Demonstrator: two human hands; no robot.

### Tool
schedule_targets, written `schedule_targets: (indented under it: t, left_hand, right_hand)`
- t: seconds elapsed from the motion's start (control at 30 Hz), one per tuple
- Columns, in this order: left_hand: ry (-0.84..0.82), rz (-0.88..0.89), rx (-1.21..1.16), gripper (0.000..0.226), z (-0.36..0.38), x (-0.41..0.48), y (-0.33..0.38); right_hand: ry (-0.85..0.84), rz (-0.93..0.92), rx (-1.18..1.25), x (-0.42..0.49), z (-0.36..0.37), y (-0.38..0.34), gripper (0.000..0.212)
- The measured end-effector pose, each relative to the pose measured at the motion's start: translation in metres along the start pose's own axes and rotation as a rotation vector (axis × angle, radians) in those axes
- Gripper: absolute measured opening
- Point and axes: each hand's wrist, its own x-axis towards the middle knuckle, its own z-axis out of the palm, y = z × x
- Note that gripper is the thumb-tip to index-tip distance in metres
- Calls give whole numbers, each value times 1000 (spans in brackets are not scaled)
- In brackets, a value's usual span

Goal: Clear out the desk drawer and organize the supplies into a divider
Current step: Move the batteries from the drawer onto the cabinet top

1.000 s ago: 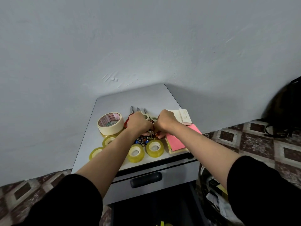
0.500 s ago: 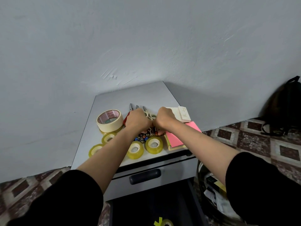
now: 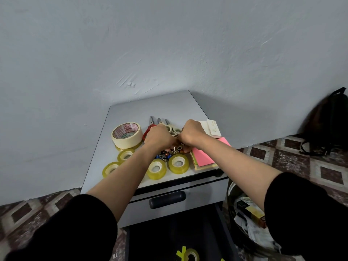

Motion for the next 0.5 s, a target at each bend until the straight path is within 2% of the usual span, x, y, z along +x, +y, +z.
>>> schedule_targets:
  t: [0.23, 0.33, 0.43, 0.5]
  left_hand:
    - [45, 10, -52, 20, -10, -15, -4]
    - [75, 12, -166, 20, -11, -28, -10]
    - [112, 54, -298, 16, -9, -49, -15]
    - [114, 87, -376, 12, -5, -69, -20]
  right_hand:
    - [-7, 11, 13, -6, -4, 1, 19]
    - [34, -8, 45, -14, -9, 4, 9]
    - [36, -38, 149, -32, -10, 8, 18]
    - [5, -88, 158, -54, -7, 10, 16]
